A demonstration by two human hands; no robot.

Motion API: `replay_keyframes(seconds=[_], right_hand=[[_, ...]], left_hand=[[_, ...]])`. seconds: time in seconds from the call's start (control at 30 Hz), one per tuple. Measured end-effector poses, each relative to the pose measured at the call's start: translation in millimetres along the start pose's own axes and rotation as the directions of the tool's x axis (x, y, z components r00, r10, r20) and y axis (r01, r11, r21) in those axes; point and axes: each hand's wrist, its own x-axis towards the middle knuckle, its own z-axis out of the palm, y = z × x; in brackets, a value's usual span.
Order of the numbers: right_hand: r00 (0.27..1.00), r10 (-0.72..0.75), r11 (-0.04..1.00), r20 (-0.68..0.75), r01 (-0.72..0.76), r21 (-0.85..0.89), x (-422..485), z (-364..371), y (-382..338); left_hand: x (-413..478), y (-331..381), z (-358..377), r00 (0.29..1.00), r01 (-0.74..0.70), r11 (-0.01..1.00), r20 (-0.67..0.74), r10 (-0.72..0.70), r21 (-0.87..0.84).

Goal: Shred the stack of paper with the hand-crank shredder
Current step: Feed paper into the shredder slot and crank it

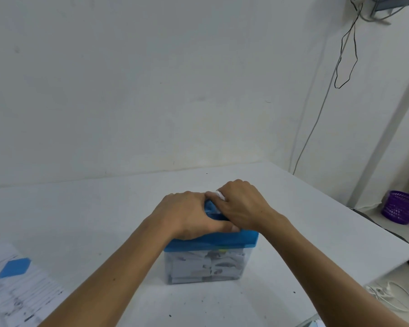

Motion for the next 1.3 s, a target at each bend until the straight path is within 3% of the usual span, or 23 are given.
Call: replay_keyframes(seconds=[0.13, 0.33, 0.5, 0.6, 0.73, 1.1, 1.2, 1.3], right_hand=[[1.000, -0.028, 0.999, -0.010, 0.028, 0.025, 2.5, 1.9, 1.1], [0.989, 0.116, 0.956, -0.092, -0.086, 0.279, 1.1, 6.5, 3.8], [0.999, 0.038, 0.990, -0.035, -0.033, 0.139, 2.8, 6.2, -1.6], [0.998, 0.032, 0.977, -0.046, -0.022, 0.212, 3.7, 5.5, -1.1], [0.983, 0.154, 0.908, -0.102, -0.100, 0.408, 4.6, 7.1, 2.3], [0.942, 0.311, 0.818, -0.124, -0.199, 0.540, -2.6, 1.9, 0.8], [0.956, 0.271, 0.852, -0.116, -0.182, 0.492, -0.1, 2.4, 0.8], [0.995, 0.100, 0.962, -0.020, -0.091, 0.258, 2.2, 1.7, -6.0]], left_hand=[[1.4, -0.7, 1.8, 1.000, -0.012, 1.000, -0.019, 0.011, -0.013], [5.6, -3.7, 6.9, 0.999, 0.025, 0.999, -0.029, -0.024, 0.041], [-0.4, 2.5, 0.4, 1.000, -0.013, 1.000, -0.009, 0.013, -0.005], [1.7, 0.0, 3.2, 1.000, 0.007, 1.000, -0.020, -0.006, 0.019], [6.4, -4.5, 5.4, 0.999, 0.044, 0.995, -0.035, -0.041, 0.092], [5.5, -4.3, 4.4, 0.999, 0.030, 0.995, -0.030, -0.027, 0.092], [7.5, -5.6, 3.1, 0.999, 0.025, 0.997, -0.024, -0.023, 0.066], [7.1, -5.4, 2.0, 1.000, 0.018, 0.999, -0.009, -0.017, 0.030]])
